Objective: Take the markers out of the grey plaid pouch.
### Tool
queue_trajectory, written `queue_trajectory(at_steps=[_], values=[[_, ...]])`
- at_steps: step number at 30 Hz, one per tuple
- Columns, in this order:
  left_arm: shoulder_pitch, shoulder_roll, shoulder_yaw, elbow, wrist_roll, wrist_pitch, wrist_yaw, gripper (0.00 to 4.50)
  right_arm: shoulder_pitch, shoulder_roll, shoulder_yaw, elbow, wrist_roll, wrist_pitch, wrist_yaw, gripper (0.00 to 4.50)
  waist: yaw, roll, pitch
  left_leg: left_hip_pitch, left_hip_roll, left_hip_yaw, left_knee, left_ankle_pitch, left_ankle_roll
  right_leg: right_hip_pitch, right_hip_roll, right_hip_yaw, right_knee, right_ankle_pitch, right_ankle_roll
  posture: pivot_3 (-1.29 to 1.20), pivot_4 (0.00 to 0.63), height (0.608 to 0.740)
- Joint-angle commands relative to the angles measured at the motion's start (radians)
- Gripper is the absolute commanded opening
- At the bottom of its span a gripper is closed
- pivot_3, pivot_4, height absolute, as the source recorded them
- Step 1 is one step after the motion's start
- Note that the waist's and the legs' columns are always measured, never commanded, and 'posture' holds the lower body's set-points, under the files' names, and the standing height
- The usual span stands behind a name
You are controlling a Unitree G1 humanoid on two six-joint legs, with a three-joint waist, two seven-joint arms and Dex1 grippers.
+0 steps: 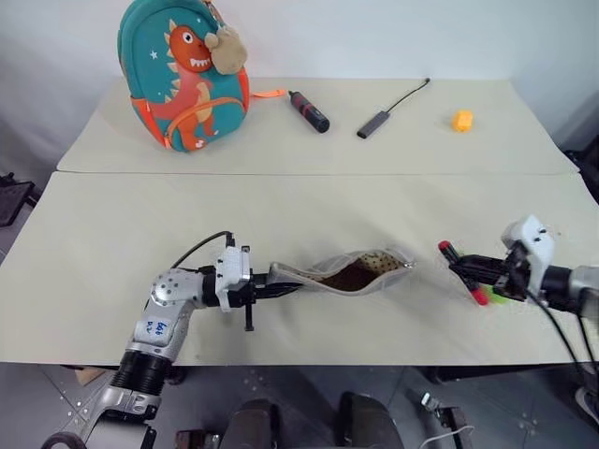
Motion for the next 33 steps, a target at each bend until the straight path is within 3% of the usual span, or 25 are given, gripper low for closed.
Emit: queue_trajectory(at_steps=[1,5,9,13,19,23,27,32,33], values=[[0.009,0.015,0.043,-0.078,-0.058,0.085,0.031,0.00,-0.002,0.029,-0.010,0.033,-0.039,-0.070,-0.036,0.54,0.000,-0.001,0.000,0.000,0.000,0.000,0.000,0.000,0.000,0.000,0.000,0.000,0.000,0.000,0.000,0.00,0.150,0.740],[0.053,0.045,0.105,-0.160,-0.142,0.227,0.069,0.00,0.000,0.058,-0.004,0.051,-0.036,-0.137,0.002,1.94,0.001,-0.001,0.001,-0.001,0.000,-0.001,0.001,0.000,0.000,0.001,0.000,0.000,-0.001,0.000,0.000,0.00,0.150,0.740],[0.145,0.118,0.252,-0.240,-0.335,0.497,0.154,0.00,-0.012,0.125,-0.073,0.043,0.036,-0.306,0.089,3.30,-0.008,0.001,0.003,-0.001,0.001,-0.005,-0.001,0.000,0.000,0.000,0.000,0.000,-0.001,0.000,0.000,0.00,0.150,0.740],[0.238,0.150,0.467,-0.287,-0.553,0.730,0.344,0.00,0.030,0.146,-0.074,-0.041,0.125,-0.276,0.173,4.45,-0.007,0.002,0.004,0.000,0.005,-0.005,-0.001,0.000,0.000,0.000,0.000,0.001,0.000,0.000,0.000,0.00,0.150,0.740],[0.398,0.131,0.798,-0.279,-0.850,0.905,0.636,0.00,0.060,0.283,-0.088,-0.226,0.286,-0.272,0.152,4.45,-0.006,0.001,0.005,0.000,0.007,-0.006,0.000,-0.001,-0.001,0.000,0.001,0.001,0.000,0.000,0.000,0.00,0.150,0.740],[0.541,0.106,0.911,-0.260,-1.016,0.987,0.798,0.00,0.122,0.336,0.019,-0.304,0.206,-0.431,0.259,4.45,-0.006,0.001,0.005,0.002,0.007,-0.006,-0.003,-0.003,-0.002,0.000,0.001,0.002,0.000,-0.001,-0.002,0.00,0.150,0.740],[0.516,0.050,0.973,-0.212,-1.107,0.928,0.946,0.00,0.095,0.364,0.049,-0.321,0.212,-0.457,0.259,4.45,0.010,0.000,0.006,0.001,0.007,-0.006,-0.001,-0.003,-0.002,0.000,0.001,0.002,0.001,-0.002,-0.003,0.00,0.150,0.740],[0.488,0.034,0.967,-0.159,-1.123,0.898,1.069,0.00,0.067,0.362,0.080,-0.279,0.182,-0.496,0.285,4.45,0.014,0.000,0.006,0.002,0.007,-0.006,0.000,-0.003,-0.002,0.000,0.001,0.003,0.002,-0.002,-0.003,0.00,0.150,0.740],[0.487,0.037,0.961,-0.149,-1.105,0.893,1.084,0.54,0.063,0.362,0.082,-0.270,0.177,-0.501,0.285,4.50,0.014,0.000,0.006,0.002,0.007,-0.006,0.000,-0.004,-0.003,0.000,0.002,0.003,0.002,-0.002,-0.003,0.00,0.150,0.740]])
